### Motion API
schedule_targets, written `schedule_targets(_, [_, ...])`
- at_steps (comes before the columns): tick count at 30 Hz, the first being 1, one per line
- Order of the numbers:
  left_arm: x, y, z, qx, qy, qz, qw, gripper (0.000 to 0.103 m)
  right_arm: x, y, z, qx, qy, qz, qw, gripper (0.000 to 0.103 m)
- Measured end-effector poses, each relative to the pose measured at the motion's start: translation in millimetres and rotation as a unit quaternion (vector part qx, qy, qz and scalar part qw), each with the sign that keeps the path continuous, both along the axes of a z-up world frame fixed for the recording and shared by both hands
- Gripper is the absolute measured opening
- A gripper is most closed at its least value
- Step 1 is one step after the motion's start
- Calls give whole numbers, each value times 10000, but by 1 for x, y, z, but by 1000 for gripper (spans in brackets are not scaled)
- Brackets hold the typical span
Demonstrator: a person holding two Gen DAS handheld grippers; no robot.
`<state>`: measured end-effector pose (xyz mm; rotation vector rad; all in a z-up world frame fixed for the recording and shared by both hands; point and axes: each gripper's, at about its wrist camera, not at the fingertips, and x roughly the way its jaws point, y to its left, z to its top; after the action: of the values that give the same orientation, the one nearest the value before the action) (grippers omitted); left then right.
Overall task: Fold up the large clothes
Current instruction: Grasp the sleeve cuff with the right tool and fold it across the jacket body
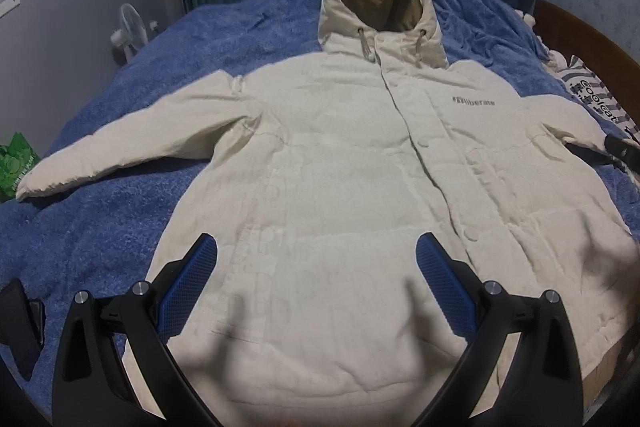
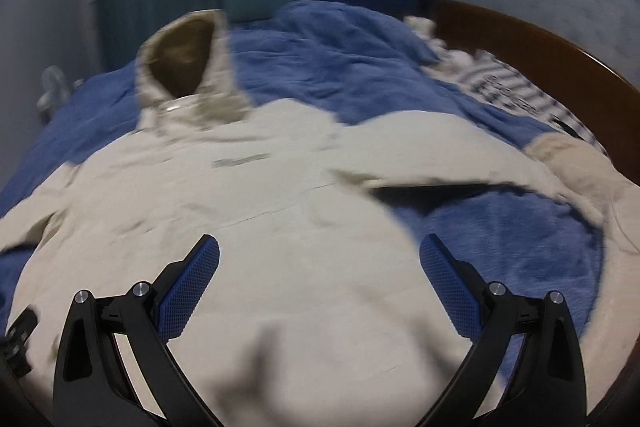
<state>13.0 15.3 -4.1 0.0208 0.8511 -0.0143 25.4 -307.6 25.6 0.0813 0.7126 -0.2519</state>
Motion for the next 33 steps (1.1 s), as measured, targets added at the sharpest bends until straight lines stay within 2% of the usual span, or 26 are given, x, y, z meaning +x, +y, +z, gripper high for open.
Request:
schedule_targets(2, [8, 7, 2, -104, 76, 24, 9999, 95, 7, -32, -3, 253, 98, -244, 9993, 97])
schedule_targets(5, [21, 16, 14, 61, 15, 365, 9993, 95, 23, -83, -6, 659, 235, -817, 9942, 97])
schedule_targets(8, [38, 19, 32, 143, -241, 380, 9989, 95, 30, -132, -6, 906, -144, -1523, 9841, 97])
schedule_targets(10, [53, 17, 42, 261, -357, 369, 9983, 95, 42, -154, -10, 1029, -183, -1887, 9765, 97])
schedule_targets(13, [74, 15, 43, 284, -460, 353, 9979, 95, 63, -192, -25, 1071, 134, -2291, 9674, 97])
schedule_targets(16, [95, 14, 26, 187, -281, 294, 9990, 95, 73, -221, -37, 1297, 223, -2504, 9592, 97])
schedule_targets(19, [105, 15, -5, -168, 121, 86, 9997, 95, 77, -247, -47, 1451, 222, -2638, 9533, 96])
schedule_targets(23, [109, 14, -28, -56, 374, -33, 9993, 95, 90, -268, -58, 1088, 318, -2669, 9570, 95])
schedule_targets(25, [111, 15, -32, -24, 386, -42, 9992, 95, 96, -283, -67, 1223, 341, -2734, 9535, 86])
schedule_targets(27, [113, 15, -34, -20, 408, -25, 9992, 95, 98, -296, -77, 1363, 416, -2906, 9462, 78])
schedule_targets(31, [116, 16, -37, -78, 412, -10, 9991, 95, 90, -324, -95, 1885, 271, -3345, 9230, 76])
schedule_targets(33, [118, 17, -39, -109, 430, -1, 9990, 95, 89, -333, -98, 1851, 137, -3442, 9204, 76])
